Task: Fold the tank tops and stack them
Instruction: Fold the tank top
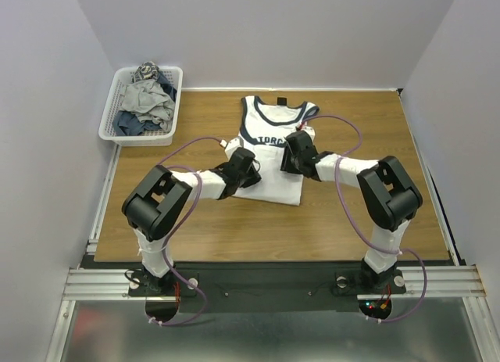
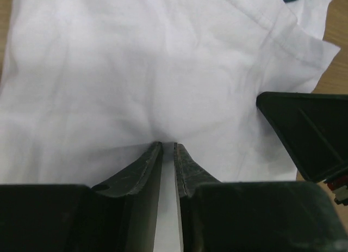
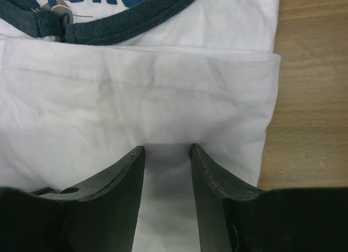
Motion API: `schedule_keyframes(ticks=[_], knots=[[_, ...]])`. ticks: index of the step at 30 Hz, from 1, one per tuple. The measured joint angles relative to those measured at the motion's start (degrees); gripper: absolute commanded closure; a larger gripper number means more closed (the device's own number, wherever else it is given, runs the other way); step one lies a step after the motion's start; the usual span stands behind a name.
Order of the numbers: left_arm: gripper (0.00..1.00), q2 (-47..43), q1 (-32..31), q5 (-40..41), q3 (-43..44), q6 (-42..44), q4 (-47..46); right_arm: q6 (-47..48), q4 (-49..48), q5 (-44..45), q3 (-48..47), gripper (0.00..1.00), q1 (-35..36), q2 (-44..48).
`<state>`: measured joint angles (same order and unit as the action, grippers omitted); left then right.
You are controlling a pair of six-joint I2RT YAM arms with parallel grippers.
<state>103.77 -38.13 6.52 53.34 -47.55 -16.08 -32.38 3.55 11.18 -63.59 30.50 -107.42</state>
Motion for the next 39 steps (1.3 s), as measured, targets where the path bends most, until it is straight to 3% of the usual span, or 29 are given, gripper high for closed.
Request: schedule_keyframes(ticks=[5, 10, 15, 17, 20, 23, 26, 29, 30, 34, 39], knots=[[0.74, -4.35, -4.85, 3.87, -7.69, -6.71, -3.43, -1.84, -1.07, 0.85, 6.88, 0.54, 1.77, 5.09], [0.74, -14.32, -12.74, 4.87, -18.36, -13.92, -2.29, -6.19, -1.99, 2.25, 17.55, 0.54, 8.52, 13.97], [0.71, -26.84, -18.43, 4.31, -25.77, -18.25, 7.10, -13.42, 0.52, 2.03, 26.49, 0.49, 20.09, 24.02], [0.67, -30.82, -18.86, 4.55, -26.36, -18.75, 11.72, -16.02, 2.25, 1.97, 27.82, 0.39, 22.49, 26.40], [0.65, -35.39, -18.73, 6.27, -25.27, -18.23, 18.12, -17.92, 5.66, 2.14, 27.82, 0.35, 22.77, 28.74], [0.61, -36.96, -18.40, 8.17, -19.17, -15.69, 24.39, -17.25, 10.40, 2.78, 24.79, 0.34, 19.12, 29.27], [0.61, -36.68, -16.61, 9.25, -9.20, -10.62, 26.14, -14.99, 11.43, 0.96, 19.21, 0.36, 8.22, 28.35], [0.64, -32.59, -10.45, 6.36, 0.26, -4.22, 21.90, -12.09, 11.37, -0.70, 12.76, 0.39, -3.76, 25.46], [0.69, -30.91, -8.87, 5.57, 2.32, -2.93, 20.76, -11.08, 11.39, -1.25, 10.08, 0.39, -8.31, 23.85], [0.77, -15.96, -3.52, -0.22, 13.49, 3.21, 12.98, -9.05, 10.93, -2.80, 3.89, 0.41, -18.36, 17.70], [0.79, 3.87, -3.17, -9.35, 24.15, 8.90, 7.32, -8.31, 10.58, -5.68, 1.57, 0.46, -22.49, 11.04]])
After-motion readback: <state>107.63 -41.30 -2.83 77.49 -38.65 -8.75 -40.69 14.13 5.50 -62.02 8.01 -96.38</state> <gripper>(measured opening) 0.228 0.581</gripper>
